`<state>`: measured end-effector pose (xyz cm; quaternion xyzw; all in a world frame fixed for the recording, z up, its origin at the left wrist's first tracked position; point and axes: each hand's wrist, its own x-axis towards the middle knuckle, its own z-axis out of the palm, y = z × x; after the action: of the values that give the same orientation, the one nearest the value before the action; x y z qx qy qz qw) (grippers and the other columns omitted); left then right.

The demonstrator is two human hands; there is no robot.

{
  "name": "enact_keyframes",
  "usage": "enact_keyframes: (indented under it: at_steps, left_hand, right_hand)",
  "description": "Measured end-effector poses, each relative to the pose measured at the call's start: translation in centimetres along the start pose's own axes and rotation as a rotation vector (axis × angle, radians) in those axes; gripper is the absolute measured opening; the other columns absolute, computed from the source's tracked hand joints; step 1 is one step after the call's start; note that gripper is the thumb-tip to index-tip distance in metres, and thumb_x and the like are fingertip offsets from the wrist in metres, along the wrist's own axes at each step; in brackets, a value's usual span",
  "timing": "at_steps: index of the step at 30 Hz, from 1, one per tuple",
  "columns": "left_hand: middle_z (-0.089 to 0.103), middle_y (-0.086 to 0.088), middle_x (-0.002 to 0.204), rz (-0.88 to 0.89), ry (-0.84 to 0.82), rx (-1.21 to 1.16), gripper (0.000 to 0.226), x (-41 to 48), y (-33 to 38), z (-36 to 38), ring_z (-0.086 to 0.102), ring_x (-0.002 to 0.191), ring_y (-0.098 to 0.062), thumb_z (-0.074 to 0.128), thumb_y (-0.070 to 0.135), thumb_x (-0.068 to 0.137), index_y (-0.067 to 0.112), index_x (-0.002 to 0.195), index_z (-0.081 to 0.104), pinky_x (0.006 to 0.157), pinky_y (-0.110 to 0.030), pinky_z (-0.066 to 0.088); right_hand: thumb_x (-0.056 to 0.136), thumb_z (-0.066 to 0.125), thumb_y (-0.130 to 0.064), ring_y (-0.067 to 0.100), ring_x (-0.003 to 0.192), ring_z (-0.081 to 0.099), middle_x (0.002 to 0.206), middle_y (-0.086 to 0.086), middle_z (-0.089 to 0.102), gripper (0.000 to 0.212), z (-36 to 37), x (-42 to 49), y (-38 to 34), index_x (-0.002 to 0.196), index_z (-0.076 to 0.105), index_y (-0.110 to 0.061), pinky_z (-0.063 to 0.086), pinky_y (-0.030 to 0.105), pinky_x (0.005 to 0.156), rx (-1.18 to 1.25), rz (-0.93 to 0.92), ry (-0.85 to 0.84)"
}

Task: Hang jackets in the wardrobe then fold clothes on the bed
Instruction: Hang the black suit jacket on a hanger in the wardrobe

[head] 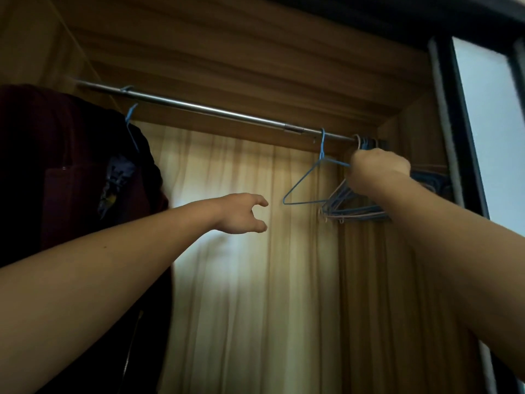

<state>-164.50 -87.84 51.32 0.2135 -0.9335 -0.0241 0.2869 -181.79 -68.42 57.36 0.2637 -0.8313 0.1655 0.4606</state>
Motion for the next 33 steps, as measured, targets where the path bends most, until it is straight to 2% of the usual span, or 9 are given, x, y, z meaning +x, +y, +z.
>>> enact_keyframes:
  at_steps: [5,10,14,18,21,24,29,31,33]
  left_hand:
    - [0.064,0.005,0.120,-0.023,-0.003,0.011,0.063,-0.2,-0.8,0.2,0.056,0.115,-0.018,0.060,0.040,0.096,0.029,0.153,0.036,0.093,-0.029,0.043]
    - [0.064,0.008,0.118,-0.041,0.000,0.042,0.065,-0.2,-1.8,0.3,0.055,0.116,-0.018,0.059,0.041,0.096,0.033,0.154,0.030,0.100,-0.032,0.043]
    - [0.064,0.009,0.117,-0.049,0.003,0.046,0.064,0.0,-2.6,0.1,0.055,0.116,-0.017,0.058,0.041,0.096,0.032,0.154,0.032,0.099,-0.031,0.043]
    - [0.063,0.009,0.117,-0.069,-0.005,0.035,0.063,0.3,-3.5,0.6,0.054,0.116,-0.018,0.058,0.042,0.097,0.030,0.154,0.033,0.100,-0.031,0.042]
    - [0.058,0.002,0.131,-0.092,0.013,-0.016,0.064,0.6,-4.2,1.5,0.053,0.123,-0.021,0.058,0.044,0.097,0.030,0.154,0.034,0.104,-0.031,0.041]
    - [0.043,-0.005,0.152,-0.107,0.071,-0.059,0.067,1.0,-4.8,3.1,0.047,0.134,-0.024,0.058,0.047,0.097,0.029,0.155,0.032,0.109,-0.036,0.039]
    - [0.022,-0.008,0.163,-0.137,0.129,-0.201,0.082,0.9,-5.5,6.0,0.033,0.147,-0.028,0.056,0.058,0.095,0.025,0.161,0.019,0.117,-0.041,0.031]
    - [0.033,-0.001,0.159,-0.154,0.086,-0.368,0.077,0.3,-5.5,7.9,0.039,0.143,-0.024,0.056,0.060,0.094,0.028,0.158,0.026,0.112,-0.038,0.034]
    - [0.056,0.004,0.140,-0.173,0.058,-0.529,0.059,-0.3,-5.7,10.6,0.053,0.127,-0.018,0.056,0.060,0.094,0.027,0.142,0.046,0.102,-0.034,0.039]
  right_hand:
    - [0.096,0.055,-0.009,0.040,0.108,0.062,0.118,0.018,0.063,0.029,1.0,-0.2,0.3,0.124,0.062,-0.006,0.049,0.046,0.079,0.110,0.024,-0.021]
    - [0.093,0.055,-0.002,0.044,0.110,0.062,0.119,0.022,0.064,0.029,1.2,0.6,0.4,0.121,0.064,-0.002,0.049,0.045,0.079,0.218,0.045,0.086]
    - [0.097,0.051,-0.005,0.046,0.114,0.060,0.124,0.024,0.063,0.030,0.7,1.3,0.4,0.126,0.059,-0.002,0.051,0.049,0.086,0.289,0.064,0.176]
    - [0.097,0.048,-0.006,0.047,0.111,0.061,0.120,0.025,0.064,0.029,1.1,-0.1,0.3,0.123,0.060,-0.002,0.052,0.049,0.086,0.309,0.057,0.192]
    - [0.098,0.048,-0.012,0.047,0.107,0.064,0.116,0.025,0.066,0.026,2.7,-2.3,0.0,0.117,0.062,-0.003,0.053,0.049,0.084,0.340,0.009,0.172]
    - [0.099,0.049,-0.018,0.048,0.104,0.064,0.113,0.026,0.067,0.024,4.7,-4.8,-0.2,0.114,0.063,-0.007,0.053,0.047,0.083,0.368,-0.043,0.145]
    - [0.101,0.050,-0.028,0.046,0.100,0.064,0.103,0.026,0.069,0.024,8.7,-9.0,-0.4,0.098,0.066,-0.009,0.050,0.043,0.081,0.526,-0.186,0.001]
    - [0.103,0.050,-0.029,0.043,0.095,0.065,0.094,0.021,0.070,0.026,11.0,-11.1,-0.5,0.094,0.064,-0.009,0.052,0.044,0.078,0.573,-0.285,-0.069]
    - [0.104,0.051,-0.029,0.039,0.088,0.064,0.086,0.015,0.069,0.026,13.5,-13.6,-0.8,0.095,0.064,-0.009,0.051,0.044,0.076,0.614,-0.342,-0.167]
